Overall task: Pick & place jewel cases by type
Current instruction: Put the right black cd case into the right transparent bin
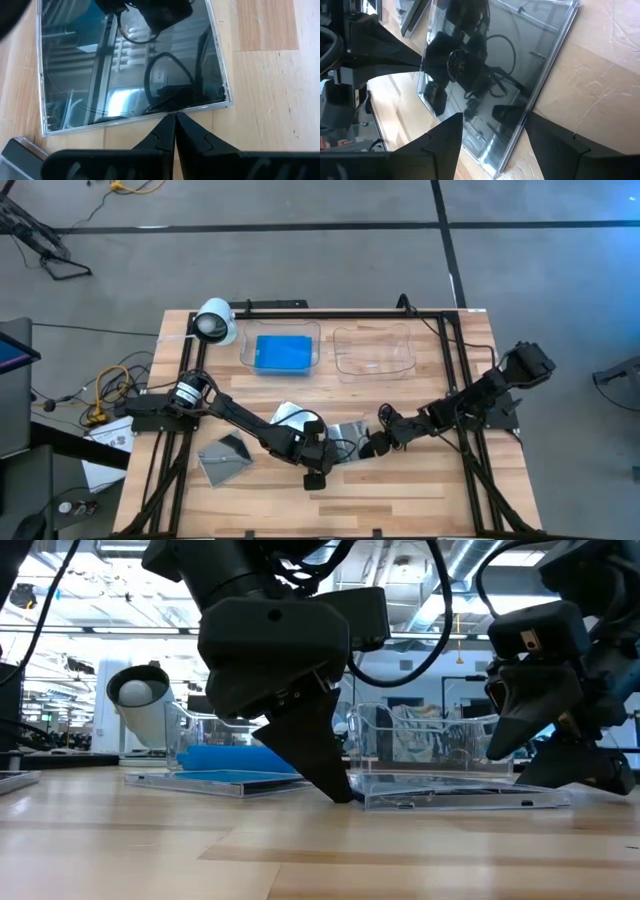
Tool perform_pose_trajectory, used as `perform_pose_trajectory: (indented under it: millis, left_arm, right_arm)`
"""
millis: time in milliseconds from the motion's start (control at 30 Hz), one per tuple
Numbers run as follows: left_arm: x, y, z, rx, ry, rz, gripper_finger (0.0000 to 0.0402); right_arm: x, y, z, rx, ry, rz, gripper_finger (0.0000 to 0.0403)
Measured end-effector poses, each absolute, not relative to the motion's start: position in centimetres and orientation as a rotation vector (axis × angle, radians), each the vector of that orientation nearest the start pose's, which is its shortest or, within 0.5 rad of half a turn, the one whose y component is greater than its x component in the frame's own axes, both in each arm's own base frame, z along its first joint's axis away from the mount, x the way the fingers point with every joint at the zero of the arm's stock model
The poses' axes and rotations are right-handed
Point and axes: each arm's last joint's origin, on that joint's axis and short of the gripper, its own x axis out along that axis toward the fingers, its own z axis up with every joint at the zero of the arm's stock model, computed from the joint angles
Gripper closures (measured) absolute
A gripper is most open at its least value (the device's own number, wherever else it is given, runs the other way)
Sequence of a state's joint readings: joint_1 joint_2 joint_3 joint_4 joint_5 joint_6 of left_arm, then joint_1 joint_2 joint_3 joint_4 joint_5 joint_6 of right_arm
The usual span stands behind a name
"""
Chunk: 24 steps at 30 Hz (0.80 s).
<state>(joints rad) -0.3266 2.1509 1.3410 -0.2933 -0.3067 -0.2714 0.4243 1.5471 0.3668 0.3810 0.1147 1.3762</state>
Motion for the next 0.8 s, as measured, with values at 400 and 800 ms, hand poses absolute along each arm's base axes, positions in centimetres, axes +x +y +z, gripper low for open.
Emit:
perform_pose_trajectory:
  millis: [400, 800]
  left_arm:
    - [38.1, -12.0, 9.0, -0.019, 1.014, 0.086, 0.04]
    - [38.4, -11.6, 9.0, -0.048, 0.993, 0.053, 0.0401]
  right_arm:
    - [20.8, 9.5, 9.7, 1.035, 0.817, -0.247, 0.0187]
    - [19.5, 9.4, 10.3, 1.082, 0.927, -0.319, 0.0187]
